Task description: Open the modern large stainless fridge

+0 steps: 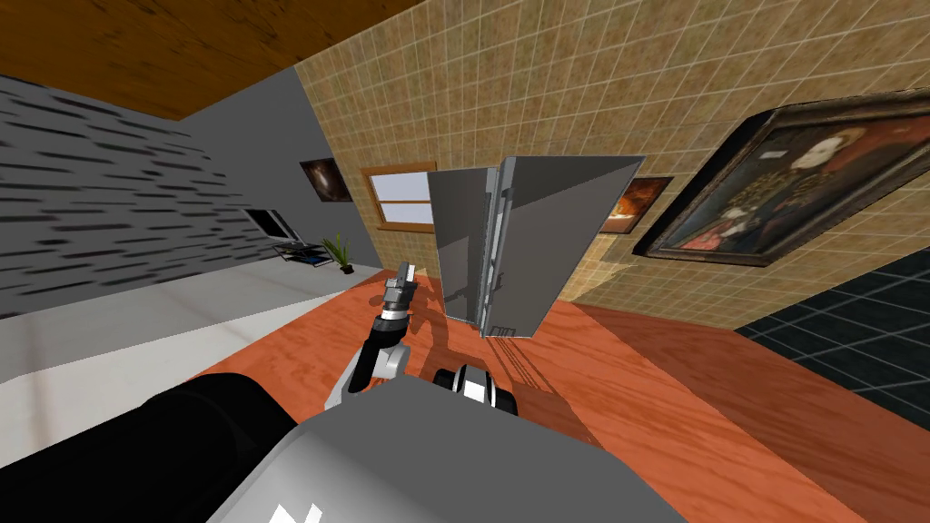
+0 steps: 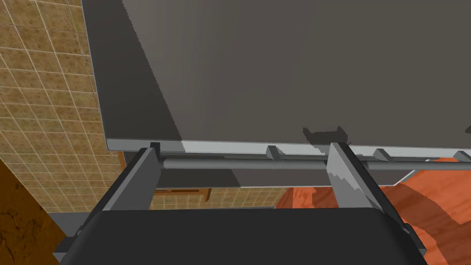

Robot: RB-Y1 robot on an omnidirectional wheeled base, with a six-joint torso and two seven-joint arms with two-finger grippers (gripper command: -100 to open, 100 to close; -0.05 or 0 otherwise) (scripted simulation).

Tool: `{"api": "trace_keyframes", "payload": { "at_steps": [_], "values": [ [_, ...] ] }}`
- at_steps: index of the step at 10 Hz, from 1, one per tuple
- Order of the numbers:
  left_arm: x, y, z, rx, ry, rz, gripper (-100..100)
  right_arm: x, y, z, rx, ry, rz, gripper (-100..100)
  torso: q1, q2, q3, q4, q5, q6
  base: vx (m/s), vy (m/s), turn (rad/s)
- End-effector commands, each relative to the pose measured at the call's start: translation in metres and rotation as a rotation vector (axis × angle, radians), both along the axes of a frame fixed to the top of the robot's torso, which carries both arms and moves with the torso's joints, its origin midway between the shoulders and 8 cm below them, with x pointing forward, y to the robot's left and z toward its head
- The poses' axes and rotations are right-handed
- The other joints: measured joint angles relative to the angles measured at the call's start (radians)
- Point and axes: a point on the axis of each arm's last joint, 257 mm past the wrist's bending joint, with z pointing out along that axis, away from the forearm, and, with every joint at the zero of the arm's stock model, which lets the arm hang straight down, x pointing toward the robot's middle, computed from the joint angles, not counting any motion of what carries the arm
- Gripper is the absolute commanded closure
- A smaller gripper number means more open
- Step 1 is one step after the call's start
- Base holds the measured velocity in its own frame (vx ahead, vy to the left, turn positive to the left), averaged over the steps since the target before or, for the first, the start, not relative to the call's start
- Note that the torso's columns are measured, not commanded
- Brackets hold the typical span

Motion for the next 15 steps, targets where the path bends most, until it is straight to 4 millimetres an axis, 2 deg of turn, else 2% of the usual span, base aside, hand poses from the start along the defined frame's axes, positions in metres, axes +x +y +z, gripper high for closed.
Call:
{"api": "trace_keyframes", "payload": {
  "at_steps": [1,2,4,5,7,12,15],
  "values": [
    [0.0,0.0,0.0,0.0,0.0,0.0,0,0.02,0.005,0.006,-0.13,0.008,0.047,-100,-0.001,0.0,0.0,0.0,0.0,0.0,-0.027,-0.075,-0.13],
    [0.0,0.0,0.0,0.0,0.0,0.0,0,0.022,0.008,0.008,-0.147,0.001,0.058,-100,-0.002,0.0,0.0,0.0,0.0,0.0,-0.028,-0.063,-0.041],
    [0.0,0.0,0.0,0.0,0.0,0.0,0,0.042,0.018,0.014,-0.248,-0.003,0.112,-100,0.0,0.0,0.0,0.0,0.0,0.0,-0.031,-0.059,-0.086],
    [0.0,0.0,0.0,0.0,0.0,0.0,0,0.042,0.02,0.017,-0.26,-0.011,0.116,-100,-0.001,0.0,0.0,0.0,0.0,0.0,-0.019,-0.047,-0.036],
    [0.0,0.0,0.0,0.0,0.0,0.0,0,0.059,0.032,0.022,-0.347,-0.025,0.17,-100,0.0,-0.001,-0.001,0.0,0.0,0.0,-0.025,-0.051,-0.065],
    [0.0,0.0,0.0,0.0,0.0,0.0,0,0.072,0.054,0.049,-0.436,-0.088,0.227,-100,0.0,-0.001,-0.001,0.0,0.0,0.0,-0.008,-0.028,-0.03],
    [0.0,0.0,0.0,0.0,0.0,0.0,0,0.077,0.073,0.073,-0.496,-0.147,0.267,-100,0.0,0.0,0.0,0.0,0.0,0.0,-0.008,-0.016,-0.018]
  ]
}}
